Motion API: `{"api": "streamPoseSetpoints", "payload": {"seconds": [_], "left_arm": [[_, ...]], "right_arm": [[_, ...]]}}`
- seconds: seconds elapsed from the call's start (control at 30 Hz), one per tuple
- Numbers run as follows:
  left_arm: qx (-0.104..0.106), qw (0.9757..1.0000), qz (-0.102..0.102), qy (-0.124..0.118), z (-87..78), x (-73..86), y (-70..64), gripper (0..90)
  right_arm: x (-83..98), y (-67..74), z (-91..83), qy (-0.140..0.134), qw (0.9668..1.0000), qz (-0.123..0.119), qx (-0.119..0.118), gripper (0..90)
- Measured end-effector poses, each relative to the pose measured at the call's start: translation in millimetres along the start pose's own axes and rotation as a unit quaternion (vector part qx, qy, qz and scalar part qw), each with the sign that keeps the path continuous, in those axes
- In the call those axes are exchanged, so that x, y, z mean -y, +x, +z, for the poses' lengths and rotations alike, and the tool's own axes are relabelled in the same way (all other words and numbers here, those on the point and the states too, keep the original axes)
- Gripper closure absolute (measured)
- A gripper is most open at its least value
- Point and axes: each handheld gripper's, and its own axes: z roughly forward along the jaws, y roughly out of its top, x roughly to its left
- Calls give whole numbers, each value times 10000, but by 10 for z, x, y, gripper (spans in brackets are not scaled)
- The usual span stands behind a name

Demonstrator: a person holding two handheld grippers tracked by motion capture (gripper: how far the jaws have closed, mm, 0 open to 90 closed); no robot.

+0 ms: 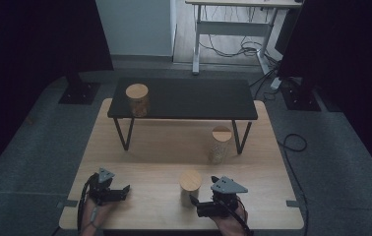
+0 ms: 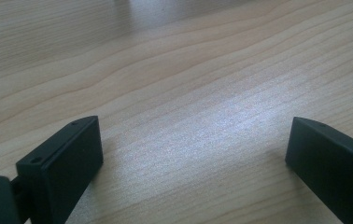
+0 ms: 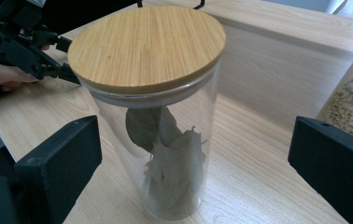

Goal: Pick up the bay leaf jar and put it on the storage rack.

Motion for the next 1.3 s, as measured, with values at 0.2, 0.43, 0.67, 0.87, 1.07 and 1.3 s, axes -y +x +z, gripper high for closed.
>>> {"api": "streamPoseSetpoints", "payload": {"seconds": [0.2, 0.43, 0.67, 0.87, 1.07, 1.3], "left_arm": [[-1, 10000, -3, -1, 0, 1, 0, 35], [1, 10000, -11, -6, 0, 1, -1, 36], [-1, 10000, -6, -1, 0, 1, -1, 36], [2, 10000, -8, -5, 0, 1, -1, 36], [2, 10000, -7, -4, 0, 0, 0, 35], [1, 10000, -7, -3, 0, 0, 0, 36]], "right_arm": [[10, 4, 49, 36, 10000, -15, -53, 24], [9, 22, 97, 52, 9999, -41, -102, 25], [23, 28, 156, 93, 9998, -56, -144, 29], [36, 33, 202, 115, 9997, -53, -202, 39], [47, 42, 249, 124, 9996, -59, -238, 43], [62, 45, 297, 128, 9996, -65, -263, 55]]}}
